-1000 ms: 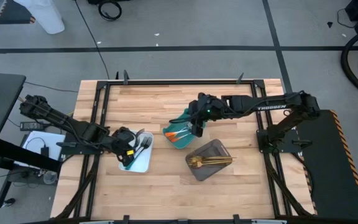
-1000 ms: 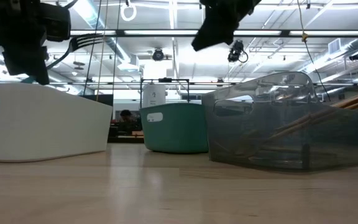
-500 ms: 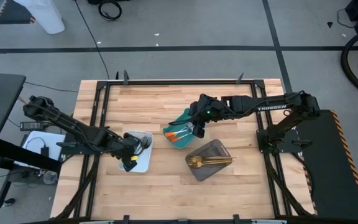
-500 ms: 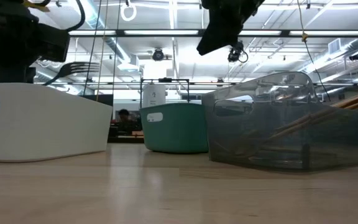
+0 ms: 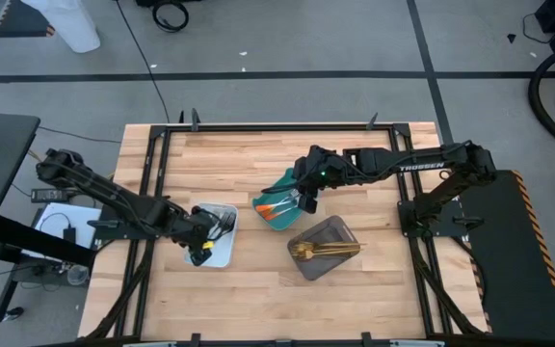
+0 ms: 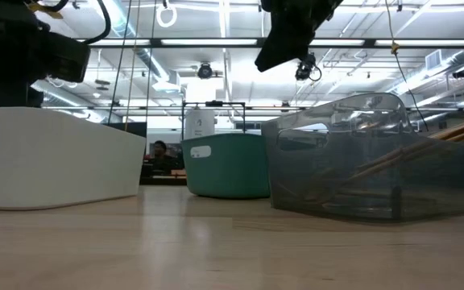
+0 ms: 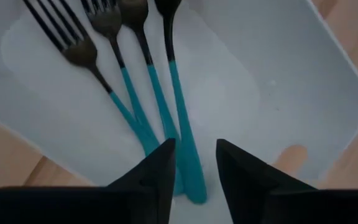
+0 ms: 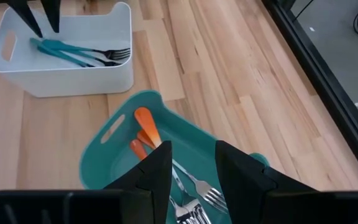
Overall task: Sort silverware by color (type)
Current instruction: Return to Home Position
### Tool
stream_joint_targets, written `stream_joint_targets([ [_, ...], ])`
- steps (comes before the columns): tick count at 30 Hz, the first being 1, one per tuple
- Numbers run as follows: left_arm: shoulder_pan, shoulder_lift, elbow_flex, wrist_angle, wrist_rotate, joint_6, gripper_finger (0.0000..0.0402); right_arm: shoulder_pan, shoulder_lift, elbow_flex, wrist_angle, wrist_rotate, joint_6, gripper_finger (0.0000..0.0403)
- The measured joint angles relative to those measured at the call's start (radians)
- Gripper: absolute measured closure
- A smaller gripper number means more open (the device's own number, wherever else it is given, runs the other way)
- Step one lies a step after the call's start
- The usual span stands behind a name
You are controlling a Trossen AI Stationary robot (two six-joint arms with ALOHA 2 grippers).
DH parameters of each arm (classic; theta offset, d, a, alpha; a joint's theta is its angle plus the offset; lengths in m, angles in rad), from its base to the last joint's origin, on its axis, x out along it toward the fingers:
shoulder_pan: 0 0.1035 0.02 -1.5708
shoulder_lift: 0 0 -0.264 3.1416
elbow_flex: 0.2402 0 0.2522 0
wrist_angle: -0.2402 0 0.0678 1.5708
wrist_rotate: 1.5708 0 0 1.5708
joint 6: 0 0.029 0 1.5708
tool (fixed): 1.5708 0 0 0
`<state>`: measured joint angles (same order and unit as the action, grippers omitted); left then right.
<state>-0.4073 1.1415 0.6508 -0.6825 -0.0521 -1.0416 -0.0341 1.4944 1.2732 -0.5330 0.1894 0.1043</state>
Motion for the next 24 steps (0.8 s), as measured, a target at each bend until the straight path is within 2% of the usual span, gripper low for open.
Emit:
stream_joint_targets([
  [5, 0.019, -0.02, 0.072, -0.058, 0.008, 0.032, 0.027, 0.0, 0.0, 0.0, 0.004, 0.0, -0.002, 0.027],
  [8, 0.02, -0.02, 0.121, -0.051, -0.019, 0.121, 0.0269, 0.0, 0.0, 0.0, 0.01, 0.0, -0.023, 0.027],
  [11, 0.02, -0.019, 0.142, -0.028, -0.054, 0.274, 0.0269, -0.003, 0.0, 0.0, 0.01, 0.0, -0.087, 0.027],
  [19, 0.02, -0.031, 0.145, 0.118, -0.261, 0.557, 0.0269, -0.032, -0.003, -0.029, 0.001, 0.0, -0.116, 0.0288],
  [24, 0.025, -0.073, 0.145, 0.128, -0.36, 0.642, 0.0269, -0.053, -0.024, -0.065, 0.008, -0.001, -0.116, 0.0305],
])
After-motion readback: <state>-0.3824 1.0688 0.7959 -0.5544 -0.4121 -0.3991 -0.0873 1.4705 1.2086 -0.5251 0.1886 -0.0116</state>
